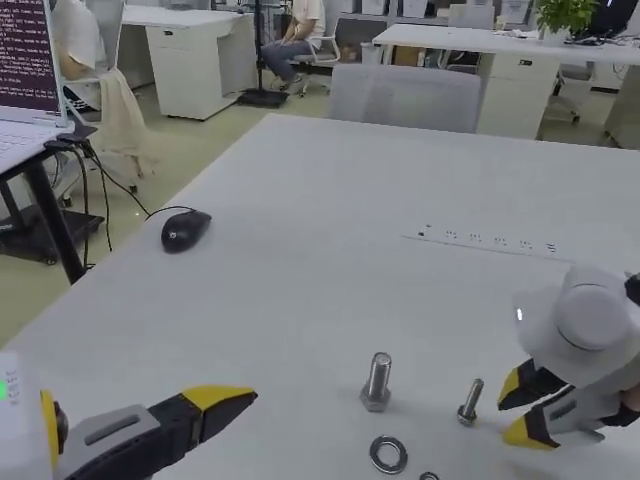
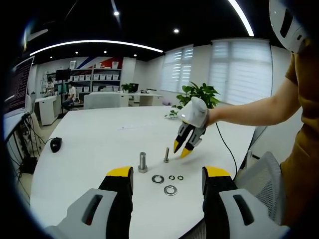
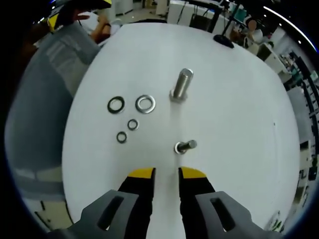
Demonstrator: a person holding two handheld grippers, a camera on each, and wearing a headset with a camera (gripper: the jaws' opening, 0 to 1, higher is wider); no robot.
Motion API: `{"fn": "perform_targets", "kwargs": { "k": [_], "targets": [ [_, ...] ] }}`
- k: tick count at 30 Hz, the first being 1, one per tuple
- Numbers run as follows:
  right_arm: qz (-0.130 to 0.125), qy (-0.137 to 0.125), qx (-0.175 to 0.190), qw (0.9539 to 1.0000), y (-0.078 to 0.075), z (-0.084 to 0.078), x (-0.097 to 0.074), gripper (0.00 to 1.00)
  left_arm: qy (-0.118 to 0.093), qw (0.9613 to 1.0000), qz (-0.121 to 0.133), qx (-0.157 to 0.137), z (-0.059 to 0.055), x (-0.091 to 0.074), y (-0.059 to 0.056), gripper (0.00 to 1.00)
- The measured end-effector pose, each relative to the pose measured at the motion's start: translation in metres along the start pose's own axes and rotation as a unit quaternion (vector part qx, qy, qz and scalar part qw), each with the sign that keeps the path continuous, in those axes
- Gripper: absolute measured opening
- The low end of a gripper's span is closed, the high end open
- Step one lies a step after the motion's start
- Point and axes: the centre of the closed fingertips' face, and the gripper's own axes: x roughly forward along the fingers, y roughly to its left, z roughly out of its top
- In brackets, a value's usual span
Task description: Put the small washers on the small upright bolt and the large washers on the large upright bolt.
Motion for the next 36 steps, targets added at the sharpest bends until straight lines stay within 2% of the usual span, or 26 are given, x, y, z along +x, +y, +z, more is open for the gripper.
{"fn": "perform_targets", "kwargs": {
  "k": [7,11,19,26,31,36],
  "targets": [
    [0.004,-0.007,0.005,1.0000,0.019,0.001,-0.004,0.19,-0.001,1.0000,-0.003,0.003,0.001,-0.001,-0.003,0.55],
    [0.017,-0.005,0.004,0.9998,0.032,0.002,0.005,0.19,-0.002,1.0000,-0.005,0.005,0.001,-0.002,-0.006,0.55],
    [0.043,-0.012,0.005,0.9990,0.052,0.014,0.023,0.19,-0.007,1.0000,-0.002,0.002,0.001,-0.006,-0.006,0.55],
    [0.058,-0.019,0.007,0.9981,0.059,0.025,0.032,0.19,-0.009,1.0000,0.000,0.001,0.003,-0.007,-0.004,0.55],
    [0.063,-0.022,-0.005,0.9977,0.064,0.033,0.038,0.19,-0.014,0.9999,0.000,0.000,0.006,-0.006,-0.003,0.55],
    [0.065,0.002,-0.022,0.9976,0.063,0.035,0.040,0.19,-0.018,0.9998,-0.004,-0.001,0.008,-0.004,-0.005,0.55]
  ]
}}
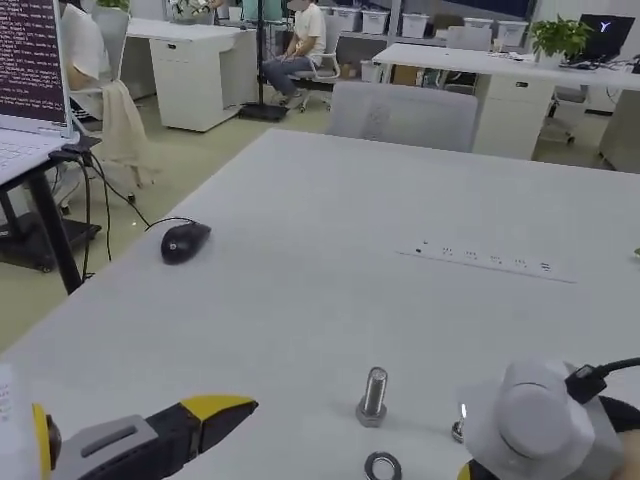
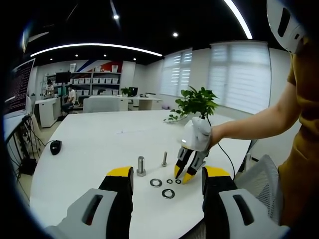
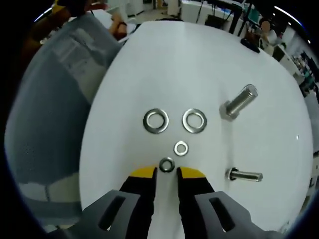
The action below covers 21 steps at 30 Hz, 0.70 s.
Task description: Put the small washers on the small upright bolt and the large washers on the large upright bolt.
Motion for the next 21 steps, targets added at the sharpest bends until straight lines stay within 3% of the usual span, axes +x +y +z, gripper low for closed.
{"fn": "perform_targets", "kwargs": {
  "k": [5,21],
  "targets": [
    [-0.003,-0.007,-0.007,0.9999,0.0027,0.0056,0.0017,0.17,0.002,1.0000,-0.003,0.001,-0.0002,0.0023,-0.0010,0.55],
    [0.003,0.001,-0.039,0.9992,0.0015,0.0027,0.0006,0.15,0.001,1.0000,0.005,0.000,-0.0006,-0.0023,0.0020,0.55]
  ]
}}
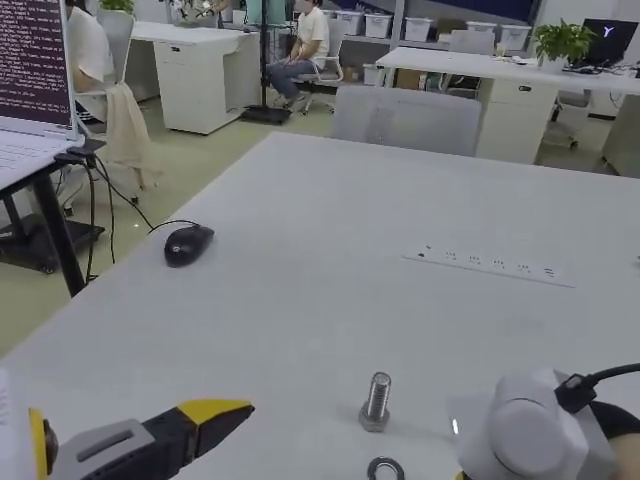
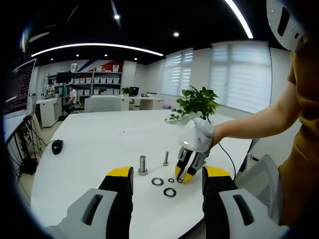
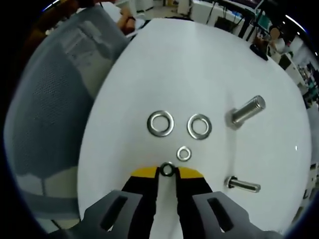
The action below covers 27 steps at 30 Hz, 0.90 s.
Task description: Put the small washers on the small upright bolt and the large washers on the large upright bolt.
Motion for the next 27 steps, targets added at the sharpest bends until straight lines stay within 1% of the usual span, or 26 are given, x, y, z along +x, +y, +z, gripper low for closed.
{"fn": "perform_targets", "kwargs": {
  "k": [4,10,12,14,15,18,20,23,27],
  "targets": [
    [0.001,-0.003,-0.008,1.0000,0.001,0.000,0.000,0.15,-0.001,1.0000,-0.002,0.001,0.001,0.000,-0.002,0.55],
    [-0.002,0.004,0.001,1.0000,0.000,0.000,0.000,0.13,-0.001,1.0000,0.001,0.000,0.000,-0.001,0.000,0.55],
    [-0.002,-0.003,0.018,0.9998,-0.001,-0.001,-0.001,0.12,-0.001,1.0000,0.000,0.001,0.000,0.000,-0.001,0.55],
    [-0.002,-0.007,0.017,0.9998,-0.001,-0.001,-0.001,0.12,-0.002,1.0000,-0.001,0.001,0.000,0.000,-0.001,0.55],
    [-0.001,-0.010,0.025,0.9996,-0.001,-0.001,-0.001,0.12,-0.002,1.0000,-0.001,0.001,0.001,0.001,-0.002,0.55],
    [-0.006,-0.011,0.029,0.9995,-0.003,-0.002,-0.001,0.12,0.000,1.0000,-0.001,0.002,0.000,0.001,-0.002,0.55],
    [-0.010,-0.008,0.031,0.9994,-0.005,-0.004,-0.003,0.12,0.001,1.0000,-0.001,0.000,-0.001,0.000,-0.001,0.55],
    [-0.009,-0.011,0.039,0.9992,-0.006,-0.005,-0.007,0.12,0.002,1.0000,0.001,0.001,-0.002,0.000,0.000,0.55],
    [-0.017,-0.011,0.043,0.9989,-0.009,-0.009,-0.014,0.12,-0.001,1.0000,0.001,-0.001,0.000,0.001,0.000,0.55]
  ]
}}
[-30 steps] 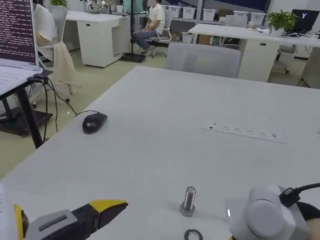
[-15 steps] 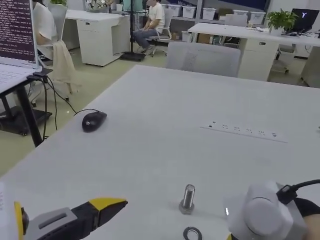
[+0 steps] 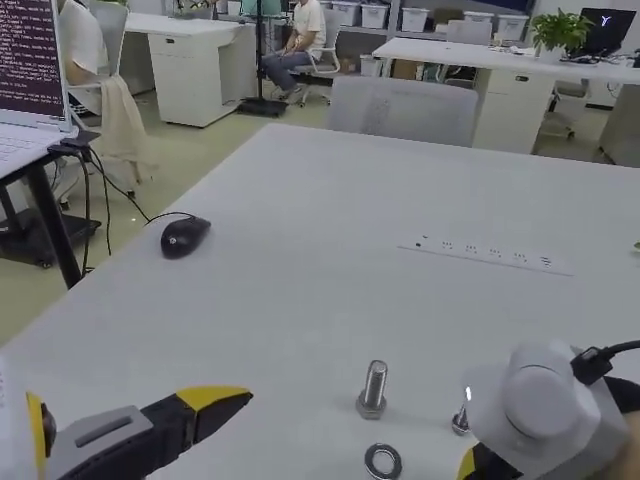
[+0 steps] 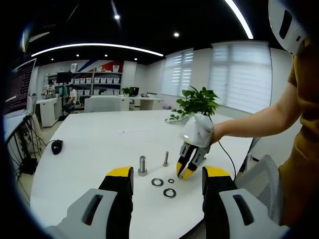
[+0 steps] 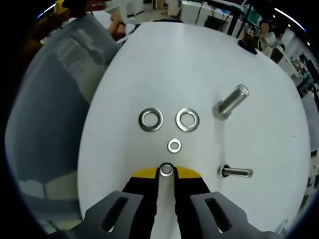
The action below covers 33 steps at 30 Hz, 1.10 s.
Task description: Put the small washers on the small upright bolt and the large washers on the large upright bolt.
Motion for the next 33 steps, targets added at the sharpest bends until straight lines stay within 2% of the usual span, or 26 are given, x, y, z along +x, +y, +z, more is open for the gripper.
{"fn": "perform_targets", "kwargs": {
  "k": [5,7,10,17,25,33],
  "targets": [
    [-0.022,-0.003,0.011,0.9997,-0.012,-0.006,-0.016,0.12,0.004,1.0000,-0.003,0.001,-0.002,0.001,-0.001,0.55],
    [-0.024,-0.010,0.029,0.9992,-0.017,-0.009,-0.024,0.12,0.002,1.0000,-0.004,0.000,-0.002,0.001,-0.001,0.55],
    [-0.039,-0.008,0.031,0.9988,-0.025,-0.015,-0.034,0.12,0.002,1.0000,-0.005,0.001,-0.002,0.002,-0.002,0.55],
    [-0.054,-0.008,0.039,0.9977,-0.037,-0.020,-0.049,0.12,0.002,1.0000,-0.007,0.003,-0.001,0.002,-0.003,0.55],
    [-0.079,-0.019,0.038,0.9960,-0.056,-0.009,-0.068,0.12,0.002,1.0000,-0.007,0.002,-0.002,0.002,-0.003,0.55],
    [-0.086,-0.020,0.028,0.9958,-0.069,0.002,-0.071,0.12,0.002,1.0000,-0.007,0.001,-0.001,0.002,-0.003,0.55]
  ]
}}
